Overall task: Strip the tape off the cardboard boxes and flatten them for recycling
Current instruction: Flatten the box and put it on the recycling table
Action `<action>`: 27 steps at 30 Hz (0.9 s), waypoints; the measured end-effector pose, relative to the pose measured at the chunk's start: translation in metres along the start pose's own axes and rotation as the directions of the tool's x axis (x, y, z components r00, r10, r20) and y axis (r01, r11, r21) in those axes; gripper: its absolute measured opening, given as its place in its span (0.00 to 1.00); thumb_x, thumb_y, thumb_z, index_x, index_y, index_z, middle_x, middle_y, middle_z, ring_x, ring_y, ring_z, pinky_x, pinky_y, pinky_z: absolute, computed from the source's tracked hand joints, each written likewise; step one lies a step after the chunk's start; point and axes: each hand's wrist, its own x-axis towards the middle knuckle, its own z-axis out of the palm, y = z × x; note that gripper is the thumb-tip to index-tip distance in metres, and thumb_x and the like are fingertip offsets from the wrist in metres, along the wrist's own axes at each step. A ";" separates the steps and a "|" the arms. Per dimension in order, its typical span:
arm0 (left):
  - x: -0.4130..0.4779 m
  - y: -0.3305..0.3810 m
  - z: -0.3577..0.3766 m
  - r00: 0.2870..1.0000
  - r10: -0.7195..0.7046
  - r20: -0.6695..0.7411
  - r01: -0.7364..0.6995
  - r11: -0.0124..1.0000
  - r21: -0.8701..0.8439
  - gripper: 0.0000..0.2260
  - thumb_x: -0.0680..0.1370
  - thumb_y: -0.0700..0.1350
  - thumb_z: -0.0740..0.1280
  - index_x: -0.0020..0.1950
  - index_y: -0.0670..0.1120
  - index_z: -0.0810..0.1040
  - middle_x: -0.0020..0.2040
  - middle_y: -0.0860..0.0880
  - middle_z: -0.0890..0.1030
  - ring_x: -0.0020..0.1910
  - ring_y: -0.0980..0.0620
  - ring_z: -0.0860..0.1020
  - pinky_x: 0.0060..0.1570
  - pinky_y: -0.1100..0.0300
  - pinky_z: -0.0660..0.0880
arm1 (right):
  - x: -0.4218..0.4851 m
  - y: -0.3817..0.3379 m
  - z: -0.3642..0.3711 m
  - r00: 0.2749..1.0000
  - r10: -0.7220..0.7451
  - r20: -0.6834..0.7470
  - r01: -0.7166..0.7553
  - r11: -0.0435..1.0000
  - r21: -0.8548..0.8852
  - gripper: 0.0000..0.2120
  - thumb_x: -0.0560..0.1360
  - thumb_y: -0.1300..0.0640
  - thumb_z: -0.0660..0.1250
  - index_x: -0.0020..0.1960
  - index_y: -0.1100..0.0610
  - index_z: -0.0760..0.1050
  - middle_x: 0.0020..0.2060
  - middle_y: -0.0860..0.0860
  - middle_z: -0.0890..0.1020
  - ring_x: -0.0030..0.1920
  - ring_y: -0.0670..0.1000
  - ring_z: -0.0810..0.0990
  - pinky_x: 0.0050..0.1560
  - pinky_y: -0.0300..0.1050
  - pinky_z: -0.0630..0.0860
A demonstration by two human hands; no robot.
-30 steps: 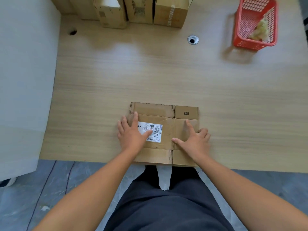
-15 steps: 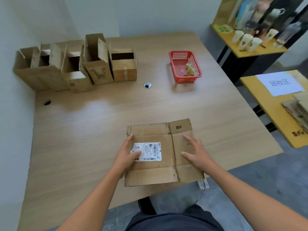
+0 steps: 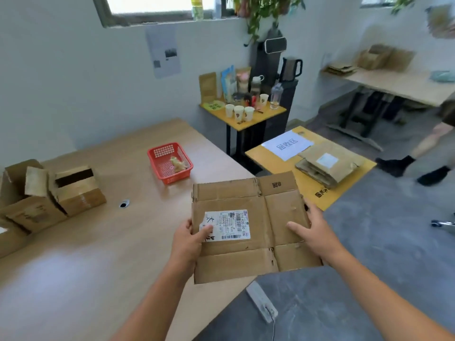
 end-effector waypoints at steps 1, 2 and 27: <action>0.001 0.004 0.021 1.000 0.002 0.015 -0.002 1.000 0.011 0.14 0.76 0.40 0.76 0.60 0.45 0.80 0.53 0.46 0.87 0.50 0.45 0.86 0.48 0.49 0.83 | -0.002 0.006 -0.021 1.000 0.022 -0.020 -0.021 0.999 0.036 0.24 0.77 0.53 0.74 0.70 0.46 0.69 0.63 0.43 0.80 0.58 0.42 0.81 0.59 0.48 0.80; 0.002 0.008 0.041 1.000 0.007 0.028 -0.007 0.999 0.034 0.13 0.76 0.42 0.76 0.60 0.46 0.80 0.52 0.47 0.87 0.50 0.46 0.86 0.49 0.48 0.83 | -0.004 0.012 -0.041 0.998 0.041 -0.037 -0.038 0.996 0.077 0.18 0.78 0.54 0.74 0.65 0.48 0.73 0.61 0.48 0.83 0.55 0.45 0.84 0.57 0.52 0.82; 0.074 -0.053 0.415 0.920 -0.078 0.385 -0.017 0.971 0.237 0.11 0.78 0.50 0.73 0.57 0.48 0.78 0.51 0.50 0.87 0.50 0.48 0.86 0.47 0.49 0.83 | 0.002 0.179 -0.320 0.849 0.305 -0.432 -0.133 0.914 0.384 0.07 0.80 0.57 0.70 0.58 0.55 0.79 0.53 0.50 0.87 0.55 0.53 0.86 0.59 0.58 0.81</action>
